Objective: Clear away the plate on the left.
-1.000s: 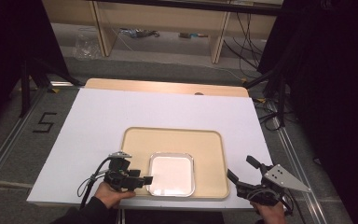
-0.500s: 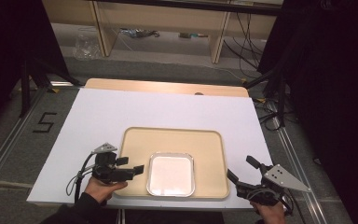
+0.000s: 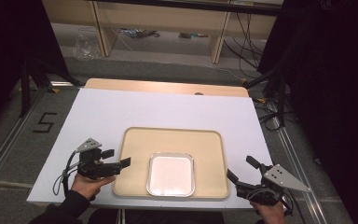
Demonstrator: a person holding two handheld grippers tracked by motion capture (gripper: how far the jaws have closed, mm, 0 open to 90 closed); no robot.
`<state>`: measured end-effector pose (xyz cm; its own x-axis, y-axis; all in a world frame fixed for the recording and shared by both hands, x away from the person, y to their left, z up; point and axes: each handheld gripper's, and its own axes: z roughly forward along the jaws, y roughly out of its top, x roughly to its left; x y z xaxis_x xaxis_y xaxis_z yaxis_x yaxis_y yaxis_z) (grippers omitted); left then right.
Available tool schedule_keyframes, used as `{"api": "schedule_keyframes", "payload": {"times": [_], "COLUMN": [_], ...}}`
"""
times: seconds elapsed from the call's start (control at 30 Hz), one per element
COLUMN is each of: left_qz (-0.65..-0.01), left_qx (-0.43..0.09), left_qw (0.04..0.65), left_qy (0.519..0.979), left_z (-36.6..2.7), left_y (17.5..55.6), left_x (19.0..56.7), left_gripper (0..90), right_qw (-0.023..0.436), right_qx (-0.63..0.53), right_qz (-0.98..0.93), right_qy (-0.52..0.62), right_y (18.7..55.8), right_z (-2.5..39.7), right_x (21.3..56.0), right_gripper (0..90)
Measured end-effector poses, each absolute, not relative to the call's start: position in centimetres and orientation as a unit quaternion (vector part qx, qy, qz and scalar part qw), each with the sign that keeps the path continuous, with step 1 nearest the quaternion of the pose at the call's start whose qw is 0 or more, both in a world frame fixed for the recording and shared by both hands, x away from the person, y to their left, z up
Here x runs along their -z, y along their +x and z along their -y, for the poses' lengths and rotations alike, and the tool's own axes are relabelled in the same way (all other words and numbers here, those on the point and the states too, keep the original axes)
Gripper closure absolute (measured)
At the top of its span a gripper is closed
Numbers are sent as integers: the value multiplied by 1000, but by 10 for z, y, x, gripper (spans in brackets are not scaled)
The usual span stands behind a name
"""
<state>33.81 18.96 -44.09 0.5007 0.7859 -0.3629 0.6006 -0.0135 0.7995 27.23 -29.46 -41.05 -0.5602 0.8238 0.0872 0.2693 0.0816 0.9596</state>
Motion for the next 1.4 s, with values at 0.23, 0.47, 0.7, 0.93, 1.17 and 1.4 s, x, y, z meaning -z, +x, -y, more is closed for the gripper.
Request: {"api": "schedule_keyframes", "payload": {"times": [0.23, 0.47, 0.7, 0.93, 1.17, 1.4], "left_qz": [-483, -481, -480, -480, -467, -463], "left_qx": [-117, -129, -141, -147, -158, -172], "left_qw": [501, 508, 520, 521, 524, 533], "left_qy": [709, 703, 692, 690, 694, 688], "left_z": [-197, -207, -218, -226, -224, -229], "left_y": [335, 331, 325, 320, 313, 308], "left_x": [437, 435, 434, 433, 433, 432], "left_gripper": [157, 157, 156, 156, 155, 154], "right_qw": [274, 280, 278, 274, 273, 273], "right_qx": [-552, -553, -553, -551, -552, -555], "right_qz": [-689, -691, -691, -690, -689, -687], "right_qy": [381, 371, 374, 382, 382, 381], "right_y": [274, 276, 276, 274, 274, 275], "right_z": [296, 296, 296, 295, 295, 295], "right_x": [411, 411, 411, 411, 411, 412], "right_gripper": [151, 152, 152, 152, 152, 152]}}
